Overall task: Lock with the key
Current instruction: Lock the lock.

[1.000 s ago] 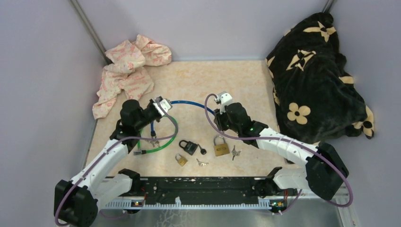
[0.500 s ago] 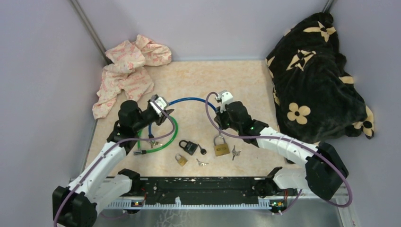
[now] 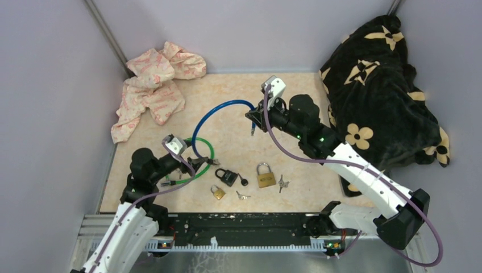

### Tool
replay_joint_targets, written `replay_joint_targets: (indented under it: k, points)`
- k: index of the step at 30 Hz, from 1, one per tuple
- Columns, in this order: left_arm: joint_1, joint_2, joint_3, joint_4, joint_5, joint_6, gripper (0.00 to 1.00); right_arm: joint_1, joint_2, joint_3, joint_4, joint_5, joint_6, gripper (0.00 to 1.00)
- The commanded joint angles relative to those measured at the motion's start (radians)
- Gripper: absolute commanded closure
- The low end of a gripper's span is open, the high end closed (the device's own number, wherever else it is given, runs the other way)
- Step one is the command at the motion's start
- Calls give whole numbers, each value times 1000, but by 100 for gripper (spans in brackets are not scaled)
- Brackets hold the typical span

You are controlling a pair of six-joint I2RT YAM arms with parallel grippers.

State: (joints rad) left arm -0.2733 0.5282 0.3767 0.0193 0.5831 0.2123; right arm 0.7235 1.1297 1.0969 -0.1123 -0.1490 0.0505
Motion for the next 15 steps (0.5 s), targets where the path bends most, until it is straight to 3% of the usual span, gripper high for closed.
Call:
replay_joint_targets:
  k: [1, 7, 11, 15]
  points:
    - [32, -96, -49, 37, 51, -107, 18, -6, -15, 140, 4, -60, -16, 100]
    - [46, -127, -45, 76, 208, -207, 20, -5, 12, 268, -12, -28, 0, 100]
    - [47, -141, -47, 103, 333, -354, 19, -6, 31, 334, -3, 26, 8, 100]
    - [46, -162, -72, 141, 359, -442, 18, -5, 50, 375, 15, 11, 8, 100]
